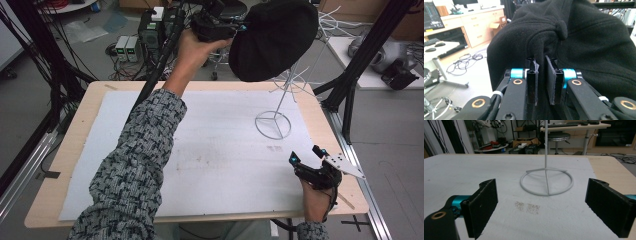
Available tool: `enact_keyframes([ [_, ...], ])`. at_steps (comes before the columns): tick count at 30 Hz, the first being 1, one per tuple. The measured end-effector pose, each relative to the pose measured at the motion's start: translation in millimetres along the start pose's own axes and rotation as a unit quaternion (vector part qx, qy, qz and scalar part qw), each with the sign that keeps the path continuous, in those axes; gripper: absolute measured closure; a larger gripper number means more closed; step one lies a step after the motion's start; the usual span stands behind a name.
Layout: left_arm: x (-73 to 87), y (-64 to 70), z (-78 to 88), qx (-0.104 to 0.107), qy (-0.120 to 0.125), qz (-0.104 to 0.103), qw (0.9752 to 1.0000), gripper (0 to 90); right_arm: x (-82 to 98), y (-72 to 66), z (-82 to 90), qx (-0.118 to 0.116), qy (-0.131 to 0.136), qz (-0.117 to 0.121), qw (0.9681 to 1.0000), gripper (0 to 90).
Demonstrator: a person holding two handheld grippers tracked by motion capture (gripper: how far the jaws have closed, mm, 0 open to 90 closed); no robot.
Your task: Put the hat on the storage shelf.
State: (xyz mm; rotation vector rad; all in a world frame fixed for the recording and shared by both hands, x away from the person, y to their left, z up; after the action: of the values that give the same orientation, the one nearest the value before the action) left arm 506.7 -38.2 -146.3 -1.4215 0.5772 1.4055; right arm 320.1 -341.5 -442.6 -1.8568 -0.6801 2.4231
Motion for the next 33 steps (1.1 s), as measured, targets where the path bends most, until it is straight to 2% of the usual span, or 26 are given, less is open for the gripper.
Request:
enact_keyframes([
  [6,6.5,2.1,-6.3,0.011,-0.018,0.002,0.9998,79.9,-0.4,0.2,0.1,-0.001,0.002,0.000,1.0000,10.1],
  [12,12.5,3.8,-12.9,0.013,-0.036,0.000,0.9993,79.8,-0.8,1.2,0.5,-0.001,0.005,-0.002,1.0000,10.1],
  [22,18.1,5.8,-18.7,0.018,-0.042,0.005,0.9989,79.3,-0.8,1.6,0.7,0.000,0.005,-0.003,1.0000,10.0],
  [33,23.6,5.5,-22.0,0.017,-0.065,0.006,0.9977,76.6,-0.6,1.5,0.5,0.000,0.005,-0.003,1.0000,10.0],
])
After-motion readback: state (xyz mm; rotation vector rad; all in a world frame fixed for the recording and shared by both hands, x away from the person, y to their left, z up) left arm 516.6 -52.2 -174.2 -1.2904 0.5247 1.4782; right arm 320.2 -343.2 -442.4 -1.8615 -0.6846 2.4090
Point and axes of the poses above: each handheld gripper's, and its own axes: z roughly backward along the jaws, x roughly out of its underside, y roughly to its right, the point moved 5 cm from there along -z, roughly forward along the jaws, and after that the axes turned 15 degrees about -z, right-handed, at the moved point
